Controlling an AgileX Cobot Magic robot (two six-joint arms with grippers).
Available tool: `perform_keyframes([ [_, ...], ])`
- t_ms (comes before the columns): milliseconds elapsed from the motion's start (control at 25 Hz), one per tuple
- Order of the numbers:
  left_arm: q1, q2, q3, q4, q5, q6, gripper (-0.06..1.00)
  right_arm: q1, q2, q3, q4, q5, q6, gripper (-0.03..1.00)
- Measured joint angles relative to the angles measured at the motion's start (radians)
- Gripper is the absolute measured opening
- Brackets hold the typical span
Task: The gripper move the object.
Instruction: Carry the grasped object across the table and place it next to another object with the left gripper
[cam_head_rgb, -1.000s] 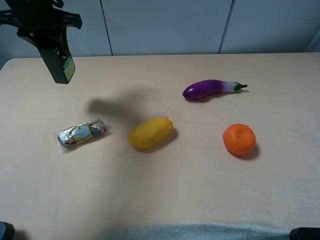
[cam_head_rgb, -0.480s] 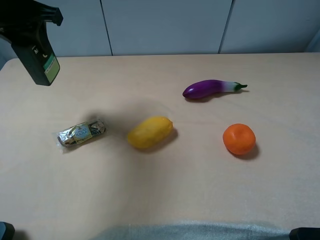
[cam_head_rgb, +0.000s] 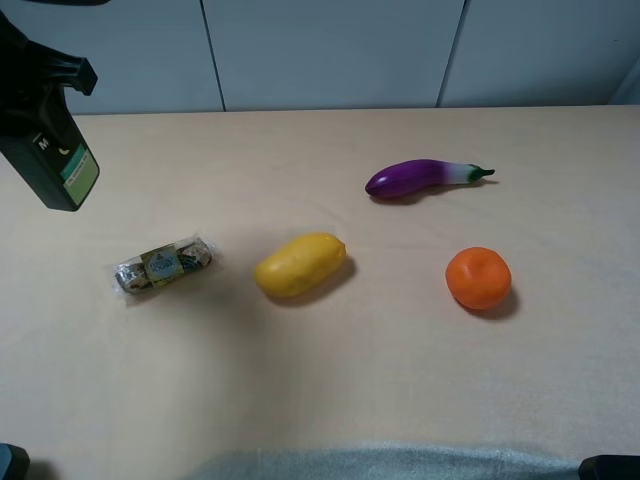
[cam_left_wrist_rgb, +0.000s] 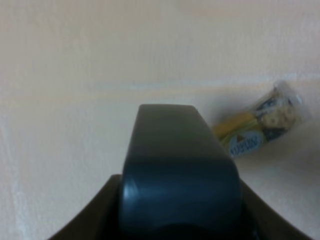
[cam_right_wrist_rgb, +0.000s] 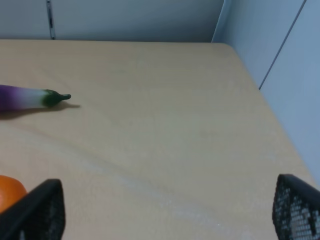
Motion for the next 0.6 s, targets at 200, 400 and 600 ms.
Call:
perform_keyframes([
  [200,0.0,-0.03,0.054,-0.001,-0.027,0.0,0.48,0.0,0.0,0.0,0.0,0.0,0.0,0.63],
  [400,0.0,-0.032,0.1,-0.001,-0.064,0.0,0.48,0.0,0.0,0.0,0.0,0.0,0.0,0.63],
  [600,0.0,-0.032,0.129,-0.001,-0.094,0.0,0.48,0.0,0.0,0.0,0.0,0.0,0.0,0.63],
])
